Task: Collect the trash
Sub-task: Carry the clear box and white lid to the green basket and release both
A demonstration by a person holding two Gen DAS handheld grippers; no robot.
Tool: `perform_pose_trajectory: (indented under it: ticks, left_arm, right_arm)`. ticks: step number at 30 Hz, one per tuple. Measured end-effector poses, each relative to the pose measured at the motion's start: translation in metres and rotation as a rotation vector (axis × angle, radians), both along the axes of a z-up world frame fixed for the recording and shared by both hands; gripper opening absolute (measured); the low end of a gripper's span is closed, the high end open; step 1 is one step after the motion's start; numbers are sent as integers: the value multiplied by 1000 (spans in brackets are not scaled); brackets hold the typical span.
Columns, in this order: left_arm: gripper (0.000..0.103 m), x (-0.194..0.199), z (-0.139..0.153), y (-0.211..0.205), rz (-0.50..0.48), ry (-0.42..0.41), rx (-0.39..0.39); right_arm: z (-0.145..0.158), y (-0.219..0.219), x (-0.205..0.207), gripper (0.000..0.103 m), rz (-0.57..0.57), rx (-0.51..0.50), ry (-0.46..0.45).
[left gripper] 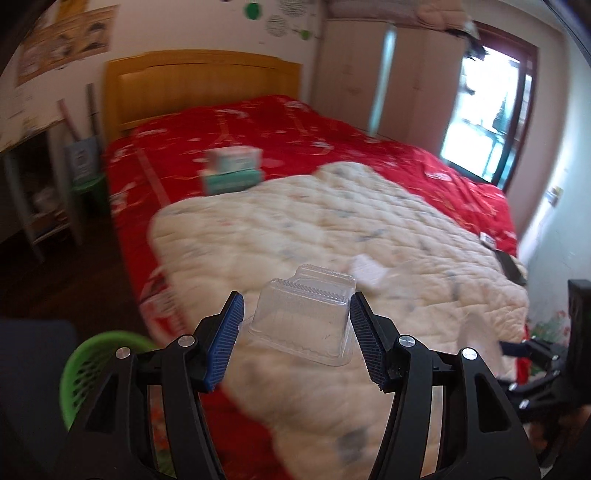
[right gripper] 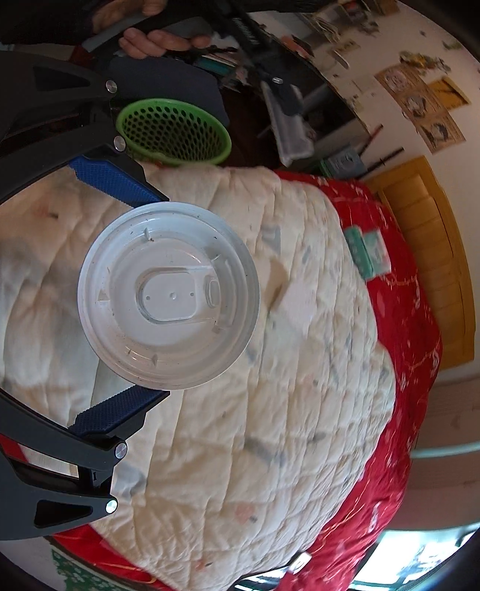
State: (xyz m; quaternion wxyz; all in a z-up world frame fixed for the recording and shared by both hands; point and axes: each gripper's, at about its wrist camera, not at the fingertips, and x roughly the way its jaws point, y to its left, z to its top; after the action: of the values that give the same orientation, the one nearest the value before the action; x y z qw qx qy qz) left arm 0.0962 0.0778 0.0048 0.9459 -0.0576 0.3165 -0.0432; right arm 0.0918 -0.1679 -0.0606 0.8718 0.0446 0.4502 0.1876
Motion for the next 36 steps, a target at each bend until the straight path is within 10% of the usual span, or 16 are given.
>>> perform_pose_trajectory:
  ticks: [18, 36]
  left_arm:
    - [59, -66, -58, 147, 348, 148, 20]
    - [70, -85, -92, 181, 430, 209, -107]
  right_arm:
    - [9, 100, -1, 89, 184, -16, 1]
    - [5, 147, -3, 89, 273, -30, 16]
